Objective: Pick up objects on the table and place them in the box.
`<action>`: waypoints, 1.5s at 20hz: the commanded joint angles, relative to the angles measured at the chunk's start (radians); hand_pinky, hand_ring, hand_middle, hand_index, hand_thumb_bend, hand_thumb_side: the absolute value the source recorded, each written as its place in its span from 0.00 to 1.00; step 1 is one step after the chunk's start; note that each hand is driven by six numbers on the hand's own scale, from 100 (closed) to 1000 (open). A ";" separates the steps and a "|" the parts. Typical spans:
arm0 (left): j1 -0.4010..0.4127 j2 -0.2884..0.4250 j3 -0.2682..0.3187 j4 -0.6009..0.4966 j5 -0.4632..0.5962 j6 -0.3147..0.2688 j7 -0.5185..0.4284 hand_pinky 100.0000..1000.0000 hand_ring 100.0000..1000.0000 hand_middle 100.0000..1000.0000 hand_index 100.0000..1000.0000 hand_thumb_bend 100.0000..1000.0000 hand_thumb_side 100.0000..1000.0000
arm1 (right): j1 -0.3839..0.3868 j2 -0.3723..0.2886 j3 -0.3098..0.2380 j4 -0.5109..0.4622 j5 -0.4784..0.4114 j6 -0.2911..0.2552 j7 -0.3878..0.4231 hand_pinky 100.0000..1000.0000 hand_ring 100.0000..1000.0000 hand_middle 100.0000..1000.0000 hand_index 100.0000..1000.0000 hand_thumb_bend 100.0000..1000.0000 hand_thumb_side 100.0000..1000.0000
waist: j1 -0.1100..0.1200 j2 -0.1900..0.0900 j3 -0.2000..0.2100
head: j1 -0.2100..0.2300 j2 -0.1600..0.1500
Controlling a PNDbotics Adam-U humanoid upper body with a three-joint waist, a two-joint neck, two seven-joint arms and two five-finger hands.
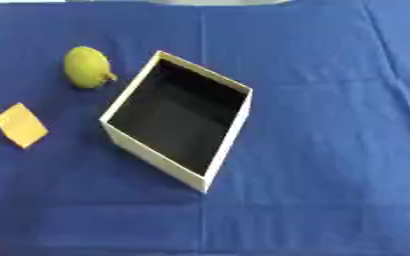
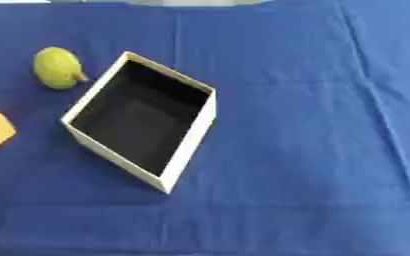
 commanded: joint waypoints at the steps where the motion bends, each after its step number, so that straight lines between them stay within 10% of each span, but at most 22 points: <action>1: -0.006 0.018 0.011 -0.017 -0.002 0.000 -0.001 0.73 0.76 0.70 0.87 0.17 0.52 | -0.010 -0.019 -0.014 -0.015 -0.002 0.002 -0.002 0.81 0.71 0.69 0.77 0.00 0.64 | 0.001 -0.020 -0.002 | -0.001 -0.012; 12: 0.004 0.050 0.012 -0.017 -0.015 0.007 -0.011 0.74 0.76 0.70 0.87 0.16 0.52 | -0.002 -0.020 -0.015 -0.015 0.000 0.007 -0.002 0.81 0.71 0.69 0.77 0.00 0.64 | 0.003 -0.021 0.000 | -0.007 -0.011; 30: 0.216 0.515 0.042 0.038 -0.287 0.219 -0.344 0.81 0.80 0.74 0.92 0.23 0.60 | 0.016 -0.052 -0.014 -0.015 0.012 0.009 -0.003 0.81 0.71 0.69 0.77 0.00 0.64 | 0.014 -0.021 0.025 | -0.022 -0.005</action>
